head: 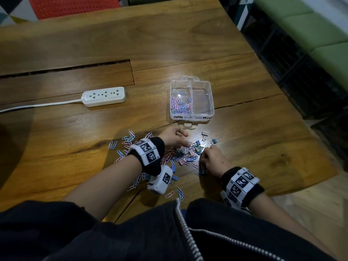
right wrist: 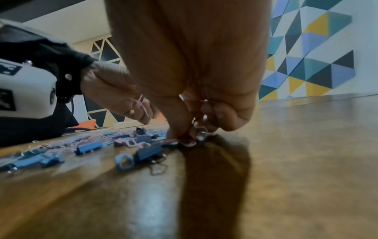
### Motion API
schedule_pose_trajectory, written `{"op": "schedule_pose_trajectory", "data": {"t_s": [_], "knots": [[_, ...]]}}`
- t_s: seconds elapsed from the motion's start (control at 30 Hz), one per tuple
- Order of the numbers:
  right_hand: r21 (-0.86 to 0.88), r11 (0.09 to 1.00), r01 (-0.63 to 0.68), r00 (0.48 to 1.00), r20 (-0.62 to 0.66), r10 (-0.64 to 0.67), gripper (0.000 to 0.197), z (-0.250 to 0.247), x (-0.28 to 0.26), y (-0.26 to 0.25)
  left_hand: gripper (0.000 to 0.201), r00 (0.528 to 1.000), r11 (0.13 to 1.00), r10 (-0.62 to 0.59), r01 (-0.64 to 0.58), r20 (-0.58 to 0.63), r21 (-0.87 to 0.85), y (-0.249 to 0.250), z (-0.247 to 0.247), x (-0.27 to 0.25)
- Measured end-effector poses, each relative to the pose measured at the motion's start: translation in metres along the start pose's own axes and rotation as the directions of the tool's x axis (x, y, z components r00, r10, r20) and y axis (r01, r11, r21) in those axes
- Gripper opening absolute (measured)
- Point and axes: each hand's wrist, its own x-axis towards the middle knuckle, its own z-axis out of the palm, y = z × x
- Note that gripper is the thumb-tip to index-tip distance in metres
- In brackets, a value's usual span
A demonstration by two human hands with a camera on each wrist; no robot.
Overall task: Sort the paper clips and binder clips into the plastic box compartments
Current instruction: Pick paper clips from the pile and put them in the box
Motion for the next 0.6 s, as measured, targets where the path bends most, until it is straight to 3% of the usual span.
{"op": "schedule_pose_trajectory", "data": {"t_s": [0.1,0.2,0.3,0.37,0.5,0.6], "knots": [[0.085,0.996,0.019,0.998,-0.057,-0.014,0.009,-0.003,0.003,0.004,0.034,0.994,0.964,0.092,-0.073,-0.064,0.254,0.003,0.011,0.005],[0.375,0.927,0.001,0.995,-0.097,0.038,0.024,-0.008,0.005,0.009,0.029,0.987,0.933,0.129,-0.090,-0.093,0.348,0.006,0.014,0.012],[0.706,0.705,-0.067,0.989,-0.044,0.138,0.022,-0.017,-0.001,0.009,0.023,0.996,0.974,0.074,-0.062,-0.047,0.217,0.007,0.009,0.014],[0.806,0.582,-0.105,0.988,0.020,0.151,0.022,-0.021,-0.004,0.006,0.020,0.999,0.998,0.045,-0.044,-0.016,0.048,0.008,0.005,0.012],[0.828,0.537,-0.160,0.983,0.083,0.164,0.021,-0.022,-0.002,0.003,0.015,0.999,0.977,-0.005,-0.006,-0.053,-0.215,0.009,-0.001,0.009],[0.864,0.477,-0.163,0.981,0.092,0.170,0.021,-0.023,-0.003,-0.001,0.028,0.996,0.944,-0.068,0.044,-0.062,-0.326,0.007,-0.004,0.010]]}}
